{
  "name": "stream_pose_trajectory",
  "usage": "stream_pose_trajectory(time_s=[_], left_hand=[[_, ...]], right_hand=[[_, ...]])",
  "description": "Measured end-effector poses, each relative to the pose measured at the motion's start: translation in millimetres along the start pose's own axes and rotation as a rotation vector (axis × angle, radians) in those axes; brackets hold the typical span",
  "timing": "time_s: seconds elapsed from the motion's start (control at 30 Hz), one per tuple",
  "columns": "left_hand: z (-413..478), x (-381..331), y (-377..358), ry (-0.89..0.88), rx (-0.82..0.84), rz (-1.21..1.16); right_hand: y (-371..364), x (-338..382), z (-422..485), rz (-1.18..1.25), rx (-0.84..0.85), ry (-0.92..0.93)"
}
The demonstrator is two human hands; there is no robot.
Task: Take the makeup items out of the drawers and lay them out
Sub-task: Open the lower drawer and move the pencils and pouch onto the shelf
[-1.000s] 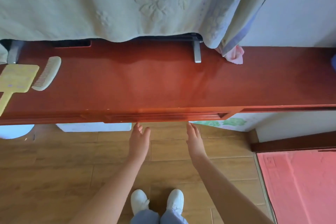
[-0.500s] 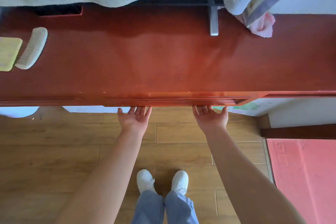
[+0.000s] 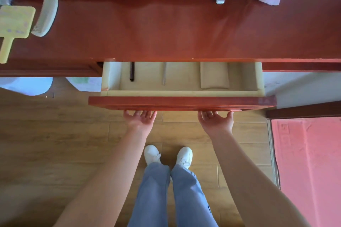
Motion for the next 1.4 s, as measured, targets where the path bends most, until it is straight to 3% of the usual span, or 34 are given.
stream_pose_trajectory(time_s=[0.8,0.9,1.0,1.13,1.23,1.33,1.4], left_hand=[[-82,14,90,0.102,-0.082,-0.041],[-85,11,92,0.123,-0.101,0.049],[-97,11,95,0.222,-0.067,0.334],[-129,-3,86,0.406,-0.03,1.361],[-161,-29,67,0.401,0.249,1.982],[-193,-50,29,0.303,0.41,2.157],[-200,-55,0,0.128,0.477,2.189]], right_hand=[[71,-31,-90,0.036,-0.138,-0.011],[75,-33,-91,-0.019,-0.158,0.013],[79,-35,-102,-0.292,-0.221,-0.058],[67,-25,-137,-1.092,-0.216,-0.346],[38,-9,-167,-1.688,-0.092,-0.381],[-5,-3,-190,-1.866,0.055,-0.303],[-34,-4,-193,-1.916,0.137,-0.194]])
Point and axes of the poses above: each hand's wrist, its own z-axis towards the middle knuckle, its own y-axis out of the back of the hand, x = y × z, the point moved 1 cm from there along z, towards the middle knuckle, and after that the axes turned 13 degrees about x, right-handed, at the moved point
